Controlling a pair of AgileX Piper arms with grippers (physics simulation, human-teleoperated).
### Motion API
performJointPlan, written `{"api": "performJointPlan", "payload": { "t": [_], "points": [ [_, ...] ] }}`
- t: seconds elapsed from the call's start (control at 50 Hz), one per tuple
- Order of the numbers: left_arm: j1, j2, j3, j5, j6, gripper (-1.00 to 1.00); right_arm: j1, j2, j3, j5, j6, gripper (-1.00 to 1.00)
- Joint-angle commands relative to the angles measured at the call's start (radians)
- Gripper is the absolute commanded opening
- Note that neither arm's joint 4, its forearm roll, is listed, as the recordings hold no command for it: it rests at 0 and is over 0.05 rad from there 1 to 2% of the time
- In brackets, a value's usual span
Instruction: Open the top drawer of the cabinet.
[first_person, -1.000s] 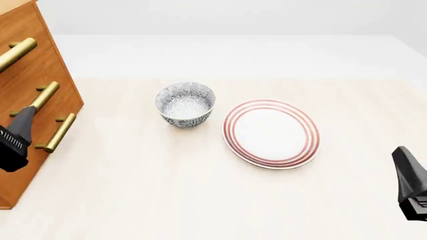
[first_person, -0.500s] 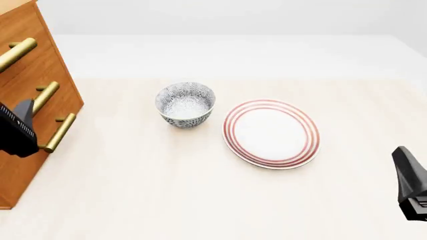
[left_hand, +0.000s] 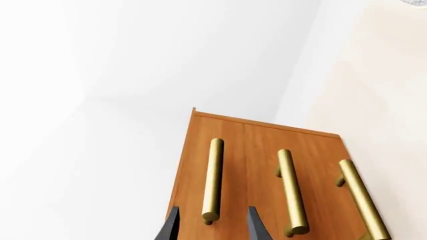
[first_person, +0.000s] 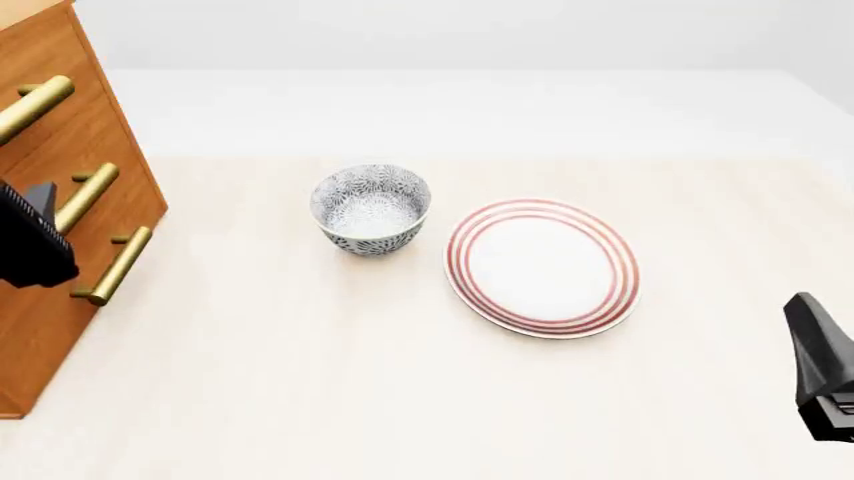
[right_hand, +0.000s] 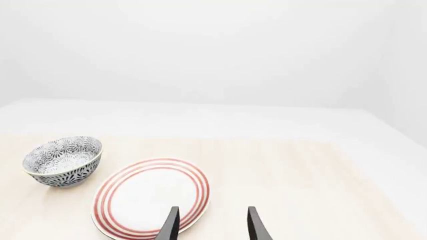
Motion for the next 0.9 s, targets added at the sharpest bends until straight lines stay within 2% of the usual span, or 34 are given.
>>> {"api": "performJointPlan", "payload": {
  "t": [0.02, 0.46, 0.56, 0.9],
  "points": [
    [0.024, 0.068, -0.021, -0.039, 0.002, 1.00, 0.000, 0.000, 0.000, 0.000, 0.000, 1.00],
    [0.086, 0.224, -0.093, -0.128, 0.006, 1.00, 0.000, 0.000, 0.000, 0.000, 0.000, 1.00],
    [0.087, 0.226, -0.130, -0.082, -0.024, 1.00, 0.000, 0.000, 0.000, 0.000, 0.000, 1.00],
    [0.119, 0.303, -0.169, -0.112, -0.003, 1.00, 0.000, 0.000, 0.000, 0.000, 0.000, 1.00]
  ]
}}
